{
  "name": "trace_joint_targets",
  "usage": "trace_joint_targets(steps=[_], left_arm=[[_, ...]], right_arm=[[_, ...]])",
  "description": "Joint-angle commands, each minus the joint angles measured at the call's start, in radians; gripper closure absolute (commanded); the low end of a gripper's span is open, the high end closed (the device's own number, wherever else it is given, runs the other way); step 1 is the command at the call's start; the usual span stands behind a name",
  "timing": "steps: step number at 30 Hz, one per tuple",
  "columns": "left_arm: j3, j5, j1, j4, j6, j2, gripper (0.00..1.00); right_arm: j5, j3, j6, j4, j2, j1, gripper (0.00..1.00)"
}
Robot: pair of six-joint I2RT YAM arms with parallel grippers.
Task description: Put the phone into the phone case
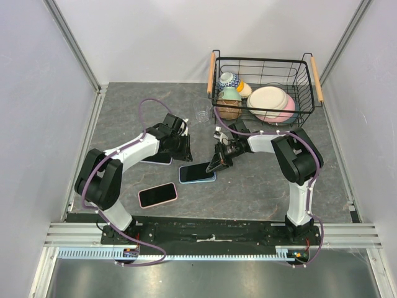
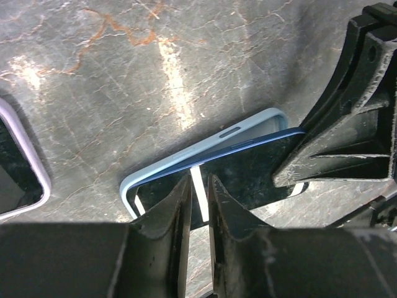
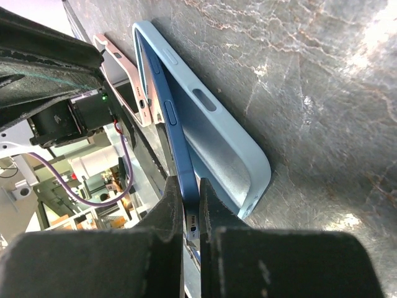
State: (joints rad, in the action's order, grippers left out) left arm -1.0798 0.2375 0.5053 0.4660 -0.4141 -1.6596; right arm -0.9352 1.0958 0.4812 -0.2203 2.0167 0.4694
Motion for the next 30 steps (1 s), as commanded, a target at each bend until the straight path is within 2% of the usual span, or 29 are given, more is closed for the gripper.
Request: trace_joint_targets(steps=[1,12,21,30], left_arm=[[0.015,0.091,-0.004,-0.064,-0.043,0.041,0.80],[0.021,0.163,-0.001,-0.076,-0.031,0.020,0.98],[0.018,0.239,0.010,-0.084,-0.032,-0.040,0.98],[0.038,0.298,0.013,-0.087,-0.069,-0.078,0.98]], right_arm=[[0.455,-0.016,-0.107,-0.197,0.050,0.077,0.94],[0.602,0.036,-0.141,-0.272,0.080,0.152,0.85],[0.725,0.082,-0.159,-0.338,0.100,0.201,0.78],[0.769,0.088,-0.148,-0.356,0.117,0.212,0.67]])
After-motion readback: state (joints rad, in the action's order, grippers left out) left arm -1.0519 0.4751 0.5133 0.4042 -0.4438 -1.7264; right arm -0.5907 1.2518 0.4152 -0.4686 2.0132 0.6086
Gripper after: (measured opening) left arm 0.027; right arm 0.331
